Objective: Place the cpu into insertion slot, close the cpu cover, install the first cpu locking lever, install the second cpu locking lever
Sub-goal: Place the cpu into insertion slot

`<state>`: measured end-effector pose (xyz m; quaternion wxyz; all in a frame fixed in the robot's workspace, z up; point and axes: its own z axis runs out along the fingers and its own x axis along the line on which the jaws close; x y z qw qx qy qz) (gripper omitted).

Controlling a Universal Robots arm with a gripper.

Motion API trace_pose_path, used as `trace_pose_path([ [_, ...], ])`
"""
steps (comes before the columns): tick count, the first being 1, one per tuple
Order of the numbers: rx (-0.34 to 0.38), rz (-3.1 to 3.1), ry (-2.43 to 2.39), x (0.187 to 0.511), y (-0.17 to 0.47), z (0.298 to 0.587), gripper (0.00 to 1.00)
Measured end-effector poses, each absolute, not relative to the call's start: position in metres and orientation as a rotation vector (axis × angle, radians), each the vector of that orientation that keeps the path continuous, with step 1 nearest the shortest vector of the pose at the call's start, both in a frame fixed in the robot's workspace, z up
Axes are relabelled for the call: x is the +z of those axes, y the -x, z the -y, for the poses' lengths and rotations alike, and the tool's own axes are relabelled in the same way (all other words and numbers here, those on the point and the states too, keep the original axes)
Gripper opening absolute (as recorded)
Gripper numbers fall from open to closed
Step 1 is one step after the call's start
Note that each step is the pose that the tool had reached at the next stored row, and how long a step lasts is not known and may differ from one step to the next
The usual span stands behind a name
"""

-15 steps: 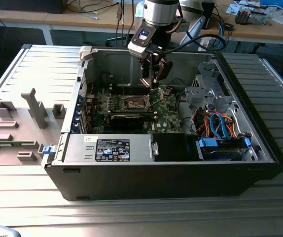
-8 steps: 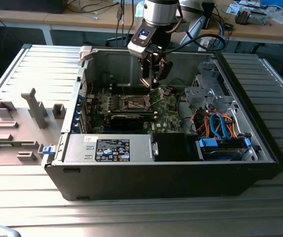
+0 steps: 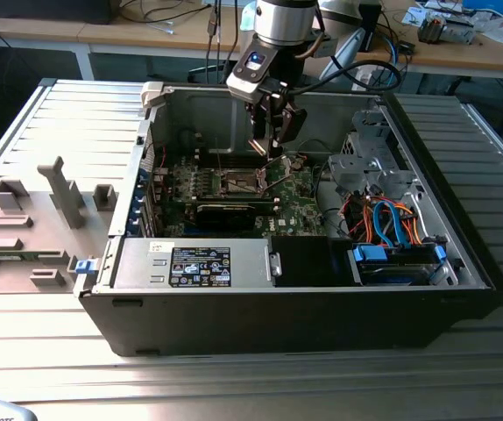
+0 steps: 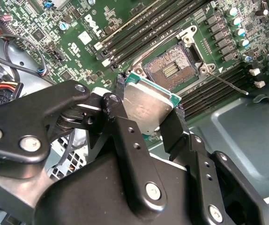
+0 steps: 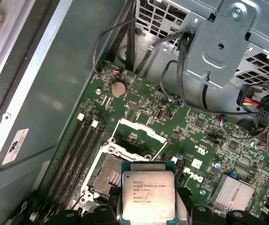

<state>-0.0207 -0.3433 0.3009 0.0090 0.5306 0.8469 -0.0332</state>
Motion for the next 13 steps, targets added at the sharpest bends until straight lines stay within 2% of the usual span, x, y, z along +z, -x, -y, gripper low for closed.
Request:
trace_pose_path([
  [13,-0.114,-2.620,-1.691,0.3008,0.0207,0.3433,0.54],
])
